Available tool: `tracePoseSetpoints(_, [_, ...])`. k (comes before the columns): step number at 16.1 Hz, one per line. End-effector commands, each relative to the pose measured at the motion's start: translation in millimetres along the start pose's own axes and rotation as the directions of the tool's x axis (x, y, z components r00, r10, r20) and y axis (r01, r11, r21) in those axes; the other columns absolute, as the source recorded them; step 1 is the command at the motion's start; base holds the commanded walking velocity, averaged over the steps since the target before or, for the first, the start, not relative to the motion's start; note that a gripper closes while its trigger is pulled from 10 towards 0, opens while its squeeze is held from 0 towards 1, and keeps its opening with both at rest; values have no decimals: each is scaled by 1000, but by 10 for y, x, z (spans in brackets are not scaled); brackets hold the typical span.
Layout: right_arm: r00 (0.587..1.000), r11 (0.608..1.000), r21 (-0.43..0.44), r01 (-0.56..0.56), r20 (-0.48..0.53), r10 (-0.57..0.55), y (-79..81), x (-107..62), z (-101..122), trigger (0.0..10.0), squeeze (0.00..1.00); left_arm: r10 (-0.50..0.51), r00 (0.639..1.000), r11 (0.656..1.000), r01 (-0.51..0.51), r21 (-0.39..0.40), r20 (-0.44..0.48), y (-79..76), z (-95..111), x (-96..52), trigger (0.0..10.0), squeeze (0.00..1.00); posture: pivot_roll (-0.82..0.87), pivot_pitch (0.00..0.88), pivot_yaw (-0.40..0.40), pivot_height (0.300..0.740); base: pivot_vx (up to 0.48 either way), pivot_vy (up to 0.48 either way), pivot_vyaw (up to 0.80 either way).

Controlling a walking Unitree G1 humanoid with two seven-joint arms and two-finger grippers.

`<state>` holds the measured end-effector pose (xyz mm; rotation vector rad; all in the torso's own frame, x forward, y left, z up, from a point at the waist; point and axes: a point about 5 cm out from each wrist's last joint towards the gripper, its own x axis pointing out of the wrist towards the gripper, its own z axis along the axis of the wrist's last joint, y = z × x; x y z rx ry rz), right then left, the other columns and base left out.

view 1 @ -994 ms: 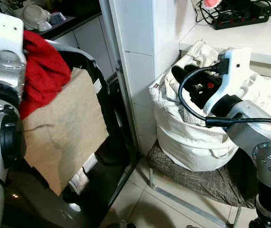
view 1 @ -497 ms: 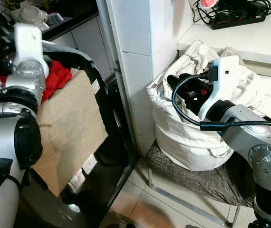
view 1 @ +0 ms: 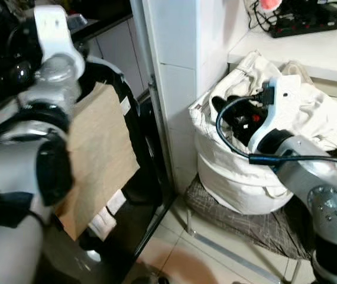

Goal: Clothes washing

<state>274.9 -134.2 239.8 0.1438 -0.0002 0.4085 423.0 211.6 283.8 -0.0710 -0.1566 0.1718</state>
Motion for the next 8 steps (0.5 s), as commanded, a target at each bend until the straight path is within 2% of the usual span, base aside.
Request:
tracePoseSetpoints(1, [992, 992, -52, 117, 56, -114, -91, -31, 43, 10000, 0, -100, 994, 991, 104, -87, 45, -172, -105, -48, 10000, 0, -165, 0, 158, 740, 0, 0, 0])
tracePoseSetpoints(2, [978, 974, -97, 204, 73, -198, -178, -45, 38, 10000, 0, -224, 974, 971, 226, -76, 36, -394, -326, -144, 10000, 0, -166, 0, 161, 740, 0, 0, 0])
tracePoseSetpoints(4, [971, 964, -126, 233, 86, -224, -200, -59, 41, 10000, 0, -334, 943, 942, 334, -36, 13, -546, -521, -255, 10000, 0, -175, 0, 170, 740, 0, 0, 0])
tracePoseSetpoints(5, [969, 959, -154, 240, 95, -227, -200, -76, 46, 10000, 0, -365, 931, 929, 366, -53, 25, -612, -634, -358, 10000, 0, -177, 0, 164, 740, 0, 0, 0])
tracePoseSetpoints(6, [969, 955, -176, 239, 99, -224, -191, -101, 31, 10000, 0, -395, 918, 916, 397, -60, 43, -661, -739, -494, 10000, 0, -172, 0, 155, 740, 0, 0, 0])
tracePoseSetpoints(7, [969, 948, -207, 243, 94, -228, -183, -162, -61, 10000, 0, -423, 899, 899, 432, -74, 113, -713, -822, -758, 10000, 0, -161, 0, 135, 740, 0, 0, 0])
tracePoseSetpoints(8, [969, 945, -215, 247, 86, -233, -184, -195, -118, 10000, 0, -429, 893, 894, 441, -76, 135, -719, -838, -841, 10000, 0, -150, 0, 126, 740, 0, 0, 0])
